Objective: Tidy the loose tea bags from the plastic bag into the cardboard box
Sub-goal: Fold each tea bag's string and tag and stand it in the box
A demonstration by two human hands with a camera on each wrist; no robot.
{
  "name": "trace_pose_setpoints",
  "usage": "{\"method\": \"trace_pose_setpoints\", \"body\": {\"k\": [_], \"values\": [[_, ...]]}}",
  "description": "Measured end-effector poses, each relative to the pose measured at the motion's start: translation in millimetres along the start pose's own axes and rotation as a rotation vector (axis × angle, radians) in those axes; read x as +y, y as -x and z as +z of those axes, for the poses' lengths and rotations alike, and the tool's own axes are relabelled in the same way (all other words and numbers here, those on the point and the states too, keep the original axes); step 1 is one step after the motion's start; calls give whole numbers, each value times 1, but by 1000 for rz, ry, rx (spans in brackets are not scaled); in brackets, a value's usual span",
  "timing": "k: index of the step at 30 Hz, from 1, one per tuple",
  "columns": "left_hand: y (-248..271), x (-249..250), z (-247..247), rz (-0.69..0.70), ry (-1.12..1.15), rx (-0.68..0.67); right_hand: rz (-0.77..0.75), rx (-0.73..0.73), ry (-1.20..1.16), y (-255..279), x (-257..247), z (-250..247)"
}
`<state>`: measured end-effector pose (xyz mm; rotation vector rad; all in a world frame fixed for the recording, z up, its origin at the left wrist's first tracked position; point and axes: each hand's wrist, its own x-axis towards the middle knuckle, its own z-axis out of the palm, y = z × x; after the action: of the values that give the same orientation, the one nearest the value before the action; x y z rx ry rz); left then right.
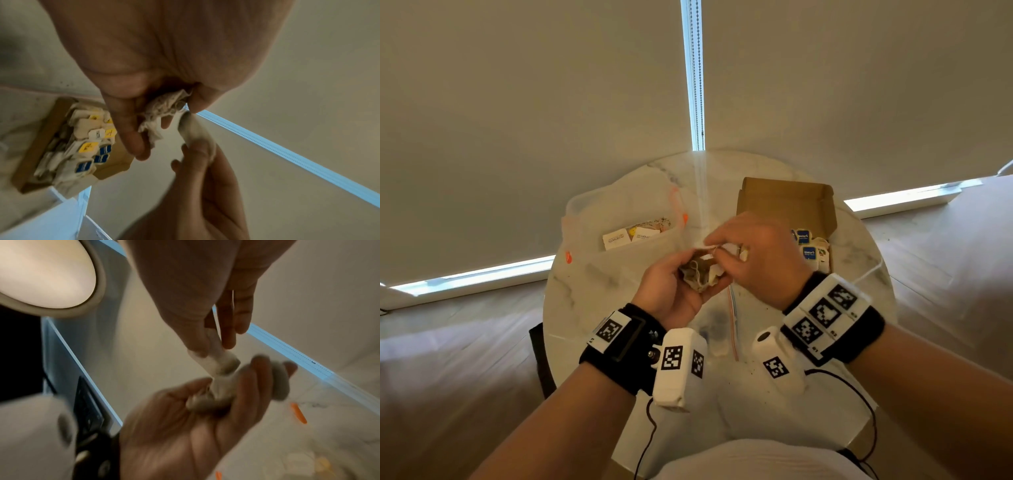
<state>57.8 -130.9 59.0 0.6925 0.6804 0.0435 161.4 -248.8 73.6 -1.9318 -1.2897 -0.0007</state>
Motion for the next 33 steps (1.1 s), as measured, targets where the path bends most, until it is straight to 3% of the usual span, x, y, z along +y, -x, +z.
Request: {"method": "trace_pose_setpoints", "body": {"k": [4,11,14,19,22,26,33], "values": [[2,5,0,-48,96,-55,-124,-223,104,7,-7,9],[3,7,-2,-25,148,-88,-191,-156,161,7,-9,18],[1,5,-6,10,129,-113,-72,-101,35,3,-11,9],[2,3,-16,17,122,-214,226,117,-264,-14,-5,-28],[-1,0,-18,103,-105,-178,270,184,-240,-17,6,-40],[-1,-6,-17,272,-423,-108,306,140,-180,-11,15,-45],[-2,-3,-9,401,-585,-23,261,-54,-68,3,14,-45]]}}
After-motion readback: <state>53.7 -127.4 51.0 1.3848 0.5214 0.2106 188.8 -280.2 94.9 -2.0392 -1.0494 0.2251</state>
